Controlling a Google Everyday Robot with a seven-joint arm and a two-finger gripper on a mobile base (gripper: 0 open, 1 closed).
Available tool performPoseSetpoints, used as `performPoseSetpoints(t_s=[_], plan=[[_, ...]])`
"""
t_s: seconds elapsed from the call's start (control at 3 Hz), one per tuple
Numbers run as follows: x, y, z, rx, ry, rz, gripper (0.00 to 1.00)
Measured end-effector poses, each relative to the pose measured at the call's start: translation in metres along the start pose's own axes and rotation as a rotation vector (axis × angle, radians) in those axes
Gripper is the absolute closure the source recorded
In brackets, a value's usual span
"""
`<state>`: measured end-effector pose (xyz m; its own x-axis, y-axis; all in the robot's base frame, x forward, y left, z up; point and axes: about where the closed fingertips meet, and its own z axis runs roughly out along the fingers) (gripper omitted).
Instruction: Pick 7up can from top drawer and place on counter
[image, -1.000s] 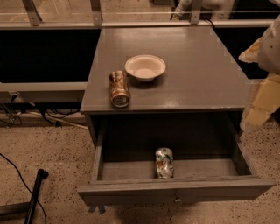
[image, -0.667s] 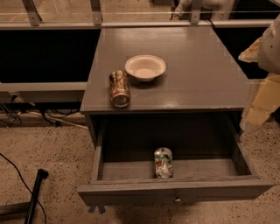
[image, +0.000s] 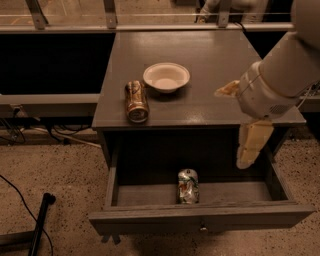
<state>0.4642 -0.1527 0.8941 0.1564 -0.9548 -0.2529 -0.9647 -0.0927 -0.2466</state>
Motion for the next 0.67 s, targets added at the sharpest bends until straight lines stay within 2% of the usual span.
performPoseSetpoints(t_s=[0.33,0.67], plan=[[-0.002,-0.003,0.004,0.013,-0.002,-0.072,0.0],[-0.013,-0.004,0.014,-0.047,0.012,-0.152,0.0]])
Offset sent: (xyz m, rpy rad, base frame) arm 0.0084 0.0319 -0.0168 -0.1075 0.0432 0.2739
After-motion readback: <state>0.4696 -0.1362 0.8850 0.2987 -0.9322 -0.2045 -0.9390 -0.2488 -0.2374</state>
